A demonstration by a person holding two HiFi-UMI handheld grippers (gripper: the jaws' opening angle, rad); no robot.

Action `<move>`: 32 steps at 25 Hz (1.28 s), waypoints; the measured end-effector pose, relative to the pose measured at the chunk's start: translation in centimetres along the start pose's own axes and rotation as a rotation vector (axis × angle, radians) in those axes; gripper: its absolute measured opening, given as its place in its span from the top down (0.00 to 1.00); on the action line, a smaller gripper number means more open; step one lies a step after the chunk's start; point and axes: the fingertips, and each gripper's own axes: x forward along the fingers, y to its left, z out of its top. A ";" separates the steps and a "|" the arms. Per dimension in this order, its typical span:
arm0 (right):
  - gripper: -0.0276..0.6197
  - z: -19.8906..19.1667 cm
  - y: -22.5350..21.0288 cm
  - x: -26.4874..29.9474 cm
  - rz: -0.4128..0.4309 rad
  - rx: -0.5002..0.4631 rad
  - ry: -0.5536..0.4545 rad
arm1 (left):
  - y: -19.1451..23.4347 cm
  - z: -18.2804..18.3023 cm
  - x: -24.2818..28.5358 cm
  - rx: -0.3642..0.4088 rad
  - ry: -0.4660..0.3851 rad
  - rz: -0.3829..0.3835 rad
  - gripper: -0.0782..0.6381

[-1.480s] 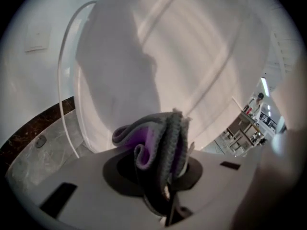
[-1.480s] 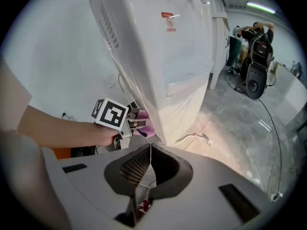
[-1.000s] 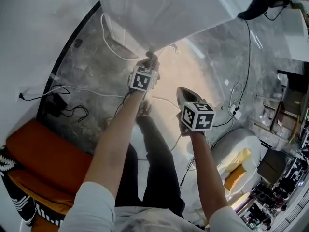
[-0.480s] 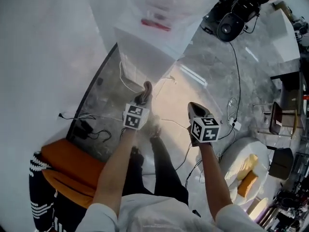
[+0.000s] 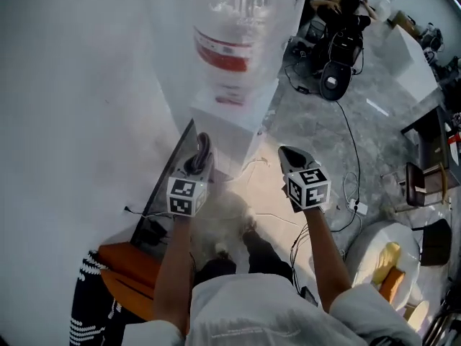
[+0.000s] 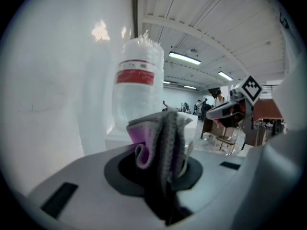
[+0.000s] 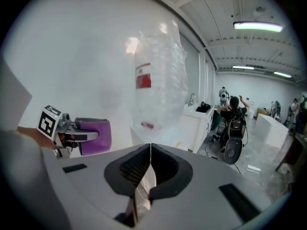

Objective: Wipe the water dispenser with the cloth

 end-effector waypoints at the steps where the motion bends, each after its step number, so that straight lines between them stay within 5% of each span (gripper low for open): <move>1: 0.93 1.7 0.3 -0.6 0.014 -0.009 -0.031 | 0.2 1.3 -0.8 0.013 -0.011 0.007 0.78; 7: 0.93 10.8 2.4 -4.6 0.048 -0.085 -0.191 | 0.5 10.8 -5.5 0.089 -0.131 0.036 0.78; 15: 0.93 16.7 4.7 -8.1 0.065 -0.095 -0.263 | -1.5 19.6 -10.5 0.213 -0.270 0.007 0.78; 23: 0.93 21.8 6.5 -12.7 0.077 -0.173 -0.354 | -4.7 24.3 -14.6 0.377 -0.333 0.004 0.78; 32: 0.93 22.5 8.1 -15.4 0.092 -0.208 -0.388 | -6.6 25.7 -17.3 0.400 -0.385 -0.019 0.78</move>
